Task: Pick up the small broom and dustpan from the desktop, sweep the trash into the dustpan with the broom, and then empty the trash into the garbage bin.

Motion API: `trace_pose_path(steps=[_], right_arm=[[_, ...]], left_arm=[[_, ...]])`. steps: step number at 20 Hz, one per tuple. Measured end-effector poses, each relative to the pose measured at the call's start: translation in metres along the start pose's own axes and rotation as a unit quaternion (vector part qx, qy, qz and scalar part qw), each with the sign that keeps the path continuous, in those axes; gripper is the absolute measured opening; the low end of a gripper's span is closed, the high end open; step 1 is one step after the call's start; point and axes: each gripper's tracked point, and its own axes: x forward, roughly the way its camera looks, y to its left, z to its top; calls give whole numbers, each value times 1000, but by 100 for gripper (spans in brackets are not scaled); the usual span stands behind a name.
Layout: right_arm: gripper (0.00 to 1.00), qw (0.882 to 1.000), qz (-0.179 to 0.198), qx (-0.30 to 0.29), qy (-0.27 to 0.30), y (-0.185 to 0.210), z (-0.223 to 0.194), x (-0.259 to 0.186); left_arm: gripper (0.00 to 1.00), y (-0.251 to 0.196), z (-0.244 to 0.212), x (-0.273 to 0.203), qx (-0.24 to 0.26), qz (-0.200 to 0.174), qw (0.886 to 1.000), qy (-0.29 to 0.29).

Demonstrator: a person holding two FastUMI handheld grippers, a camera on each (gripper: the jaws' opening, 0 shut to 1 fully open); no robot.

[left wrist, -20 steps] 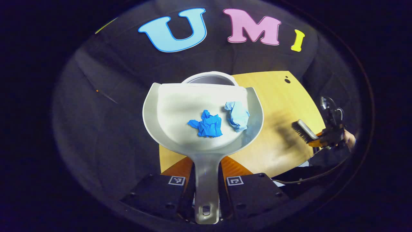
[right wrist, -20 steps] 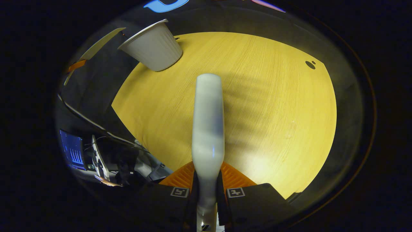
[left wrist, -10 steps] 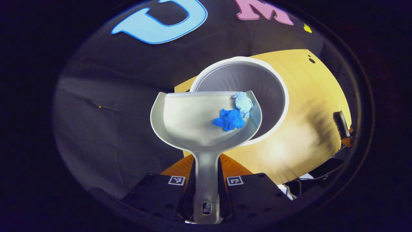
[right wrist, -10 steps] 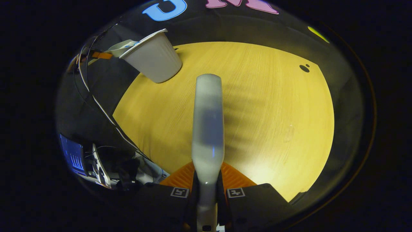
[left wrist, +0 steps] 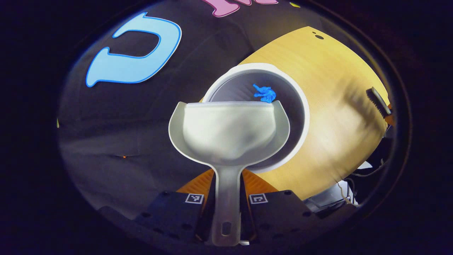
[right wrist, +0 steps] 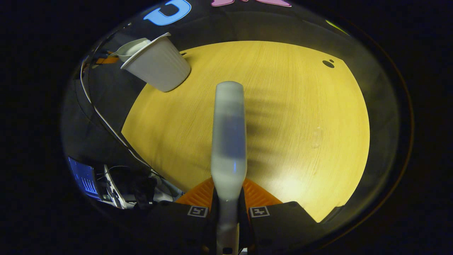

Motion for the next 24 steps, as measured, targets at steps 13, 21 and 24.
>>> trace_pose_path(steps=[13,21,24], right_arm=[[28,999,-12,34,-19,-6,8,-18],[28,997,-34,58,-31,-7,7,-24],[32,994,-53,85,-37,-18,10,-20]], left_arm=[[30,-9,55,-9,-154,-15,955,-252],[29,-24,65,5,-176,-122,916,-340],[30,-29,58,18,-184,-141,915,-331]])
